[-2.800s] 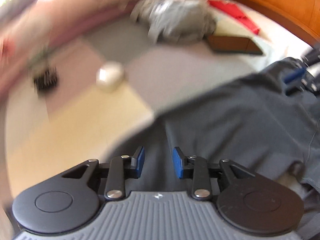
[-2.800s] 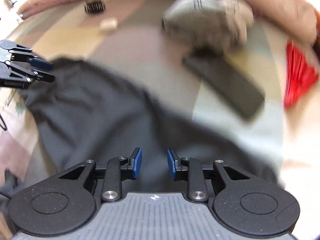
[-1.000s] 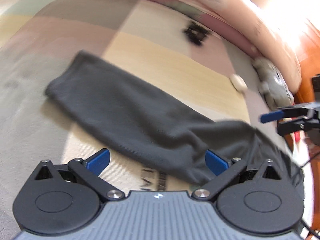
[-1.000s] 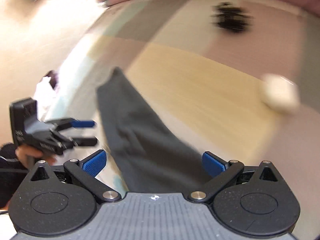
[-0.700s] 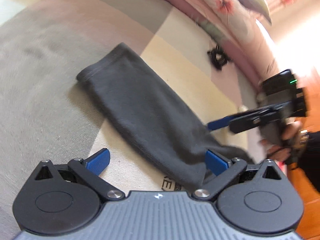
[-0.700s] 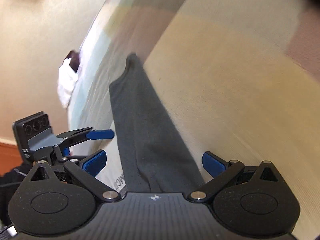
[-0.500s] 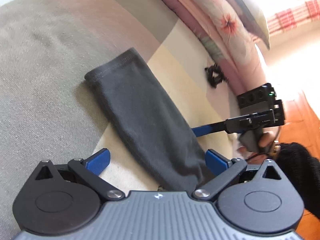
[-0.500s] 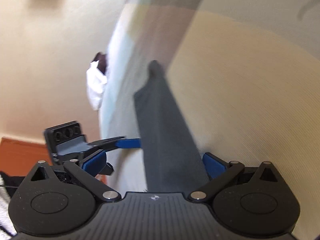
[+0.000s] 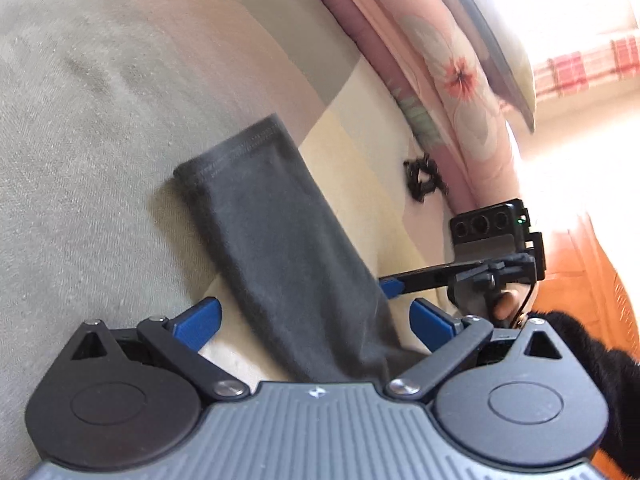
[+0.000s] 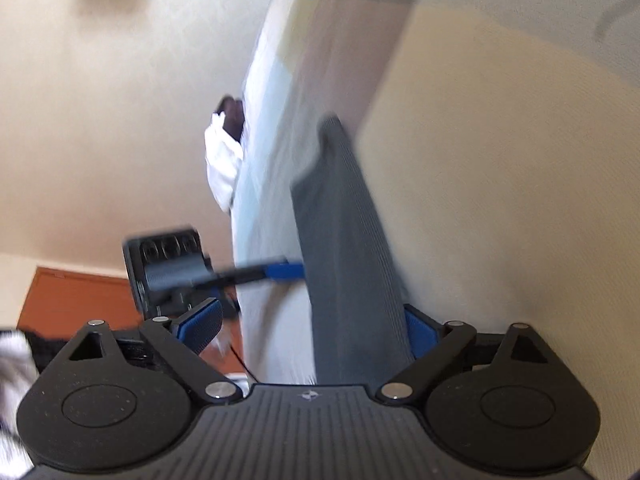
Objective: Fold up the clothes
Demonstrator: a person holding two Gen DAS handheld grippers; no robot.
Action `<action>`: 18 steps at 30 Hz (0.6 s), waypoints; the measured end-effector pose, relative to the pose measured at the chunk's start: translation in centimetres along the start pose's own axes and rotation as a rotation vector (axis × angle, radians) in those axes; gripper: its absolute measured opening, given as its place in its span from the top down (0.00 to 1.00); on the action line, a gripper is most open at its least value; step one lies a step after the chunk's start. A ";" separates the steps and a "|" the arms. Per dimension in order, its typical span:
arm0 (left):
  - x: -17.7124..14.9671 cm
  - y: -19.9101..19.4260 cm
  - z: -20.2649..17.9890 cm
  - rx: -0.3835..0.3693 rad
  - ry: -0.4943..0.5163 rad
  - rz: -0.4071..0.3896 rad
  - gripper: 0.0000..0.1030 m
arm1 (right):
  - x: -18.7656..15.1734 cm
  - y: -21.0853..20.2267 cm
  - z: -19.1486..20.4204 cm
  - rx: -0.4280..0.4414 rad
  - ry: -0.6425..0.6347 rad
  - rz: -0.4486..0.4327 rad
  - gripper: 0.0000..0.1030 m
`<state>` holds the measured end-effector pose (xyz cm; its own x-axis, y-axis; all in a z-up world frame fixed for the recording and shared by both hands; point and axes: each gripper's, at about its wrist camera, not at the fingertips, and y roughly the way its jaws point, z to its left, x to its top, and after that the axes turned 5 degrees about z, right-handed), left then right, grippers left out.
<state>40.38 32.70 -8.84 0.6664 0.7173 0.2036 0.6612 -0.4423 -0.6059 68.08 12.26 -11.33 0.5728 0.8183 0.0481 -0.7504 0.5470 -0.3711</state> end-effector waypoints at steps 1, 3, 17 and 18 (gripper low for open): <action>0.3 0.1 0.0 -0.001 -0.008 -0.007 0.04 | 0.0 0.2 0.3 -0.013 -0.017 0.011 0.07; 0.9 0.2 0.0 0.001 -0.026 -0.024 0.05 | -0.3 0.4 0.7 -0.038 -0.055 0.029 0.10; 1.0 0.1 2.5 0.131 -0.074 -0.105 0.93 | -3.6 -1.9 -2.7 -0.164 0.032 -0.087 1.00; 0.9 0.1 1.9 0.153 -0.049 -0.110 0.95 | -3.5 -1.8 -2.2 -0.191 0.019 -0.088 1.00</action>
<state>40.41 34.36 -10.13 0.5728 0.7838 0.2401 0.6668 -0.2752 -0.6925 68.11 8.00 -12.84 0.6404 0.7647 0.0715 -0.6223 0.5712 -0.5353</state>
